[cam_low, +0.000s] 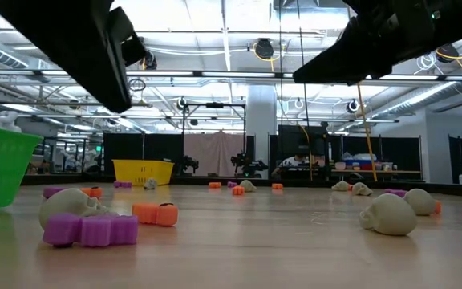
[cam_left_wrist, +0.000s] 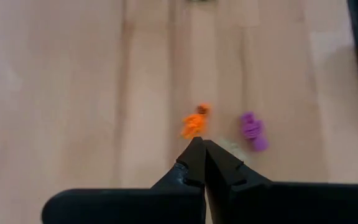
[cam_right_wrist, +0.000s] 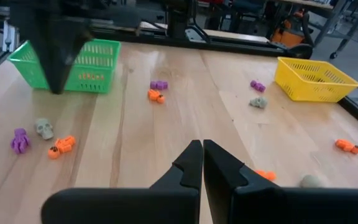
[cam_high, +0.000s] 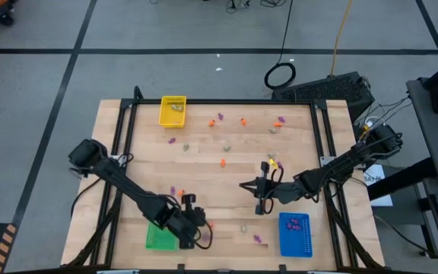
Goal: Sort Halloween decoration
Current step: Put the gray skull toy into the yellow bin
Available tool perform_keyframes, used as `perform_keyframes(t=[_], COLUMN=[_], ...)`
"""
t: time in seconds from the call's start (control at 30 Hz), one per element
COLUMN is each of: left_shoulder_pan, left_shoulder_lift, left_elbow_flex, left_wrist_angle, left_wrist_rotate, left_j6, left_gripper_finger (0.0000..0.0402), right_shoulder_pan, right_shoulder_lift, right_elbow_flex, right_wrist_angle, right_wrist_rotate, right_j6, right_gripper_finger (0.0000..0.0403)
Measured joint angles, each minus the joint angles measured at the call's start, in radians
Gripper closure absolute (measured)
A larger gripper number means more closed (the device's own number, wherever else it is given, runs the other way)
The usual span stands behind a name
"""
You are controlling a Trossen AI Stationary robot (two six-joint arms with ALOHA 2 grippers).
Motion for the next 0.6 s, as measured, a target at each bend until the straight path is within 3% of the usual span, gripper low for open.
perform_keyframes(t=[0.13, 0.43, 0.6], left_shoulder_pan=[-0.003, 0.0, 0.001], left_shoulder_lift=[0.065, 0.143, 0.153], left_elbow_flex=[0.075, 0.161, 0.161], left_wrist_angle=[-0.015, -0.105, -0.112], left_wrist_rotate=[0.043, 0.105, 0.128], left_j6=[-0.106, -0.243, -0.294], left_gripper_finger=[0.0379, 0.0262, 0.0237], right_shoulder_pan=[0.0, 0.024, 0.027], right_shoulder_lift=[0.0, 0.0, 0.0], right_elbow_flex=[0.0, 0.001, 0.001], right_wrist_angle=[-0.023, -0.063, -0.067], right_wrist_rotate=[-0.002, -0.007, -0.008], right_j6=[0.015, 0.016, 0.015], right_gripper_finger=[0.0403, 0.0403, 0.0403])
